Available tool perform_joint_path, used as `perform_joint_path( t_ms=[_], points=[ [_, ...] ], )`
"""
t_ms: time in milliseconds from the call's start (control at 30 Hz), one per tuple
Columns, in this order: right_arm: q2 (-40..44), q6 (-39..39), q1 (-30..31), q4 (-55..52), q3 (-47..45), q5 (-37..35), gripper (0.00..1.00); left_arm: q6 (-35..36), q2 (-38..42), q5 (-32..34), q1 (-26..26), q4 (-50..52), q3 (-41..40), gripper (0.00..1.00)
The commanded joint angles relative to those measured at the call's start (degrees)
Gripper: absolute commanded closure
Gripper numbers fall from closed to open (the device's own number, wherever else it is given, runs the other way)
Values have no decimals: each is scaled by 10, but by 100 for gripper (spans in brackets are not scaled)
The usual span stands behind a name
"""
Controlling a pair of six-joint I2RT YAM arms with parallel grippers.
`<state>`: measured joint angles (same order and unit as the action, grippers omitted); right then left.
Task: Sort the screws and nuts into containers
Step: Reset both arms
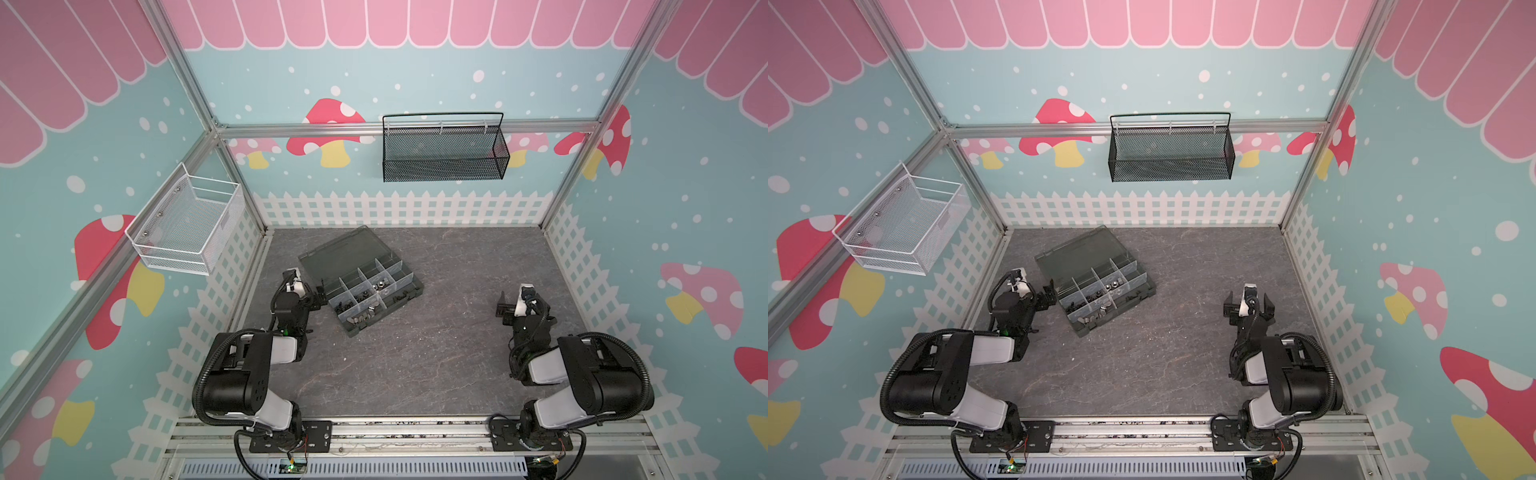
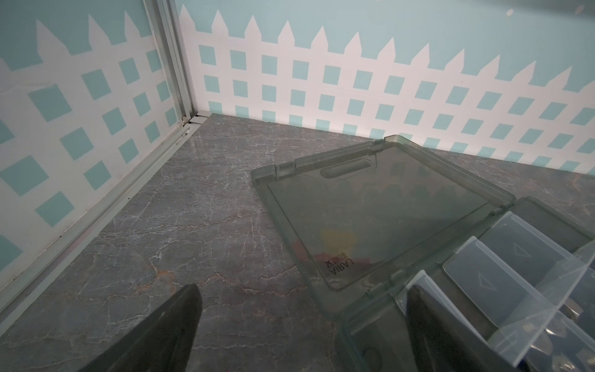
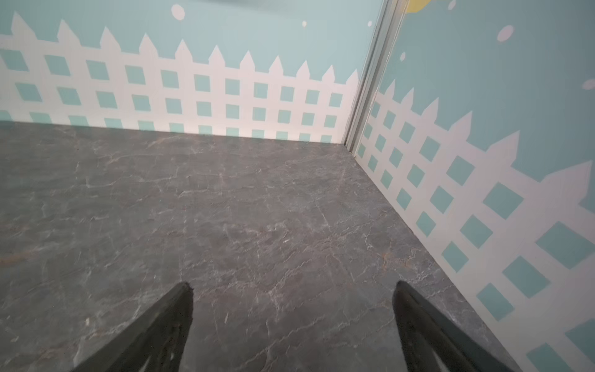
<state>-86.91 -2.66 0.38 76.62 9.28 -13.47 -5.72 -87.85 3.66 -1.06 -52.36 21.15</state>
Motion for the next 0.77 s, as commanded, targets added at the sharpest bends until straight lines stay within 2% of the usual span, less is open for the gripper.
perform_joint_path(
  t_ms=[0,67,167,733],
  points=[
    [-4,0,-5,17,7,26,2,13,1,-6,-3,5,3,0],
    [-1,28,-6,-31,28,110,2,13,0,-6,-1,5,3,0],
    [-1,45,-14,-30,28,168,2,14,0,-6,-2,5,3,0],
    [-2,36,-15,-35,31,146,2,14,0,-3,-1,5,5,0]
  ],
)
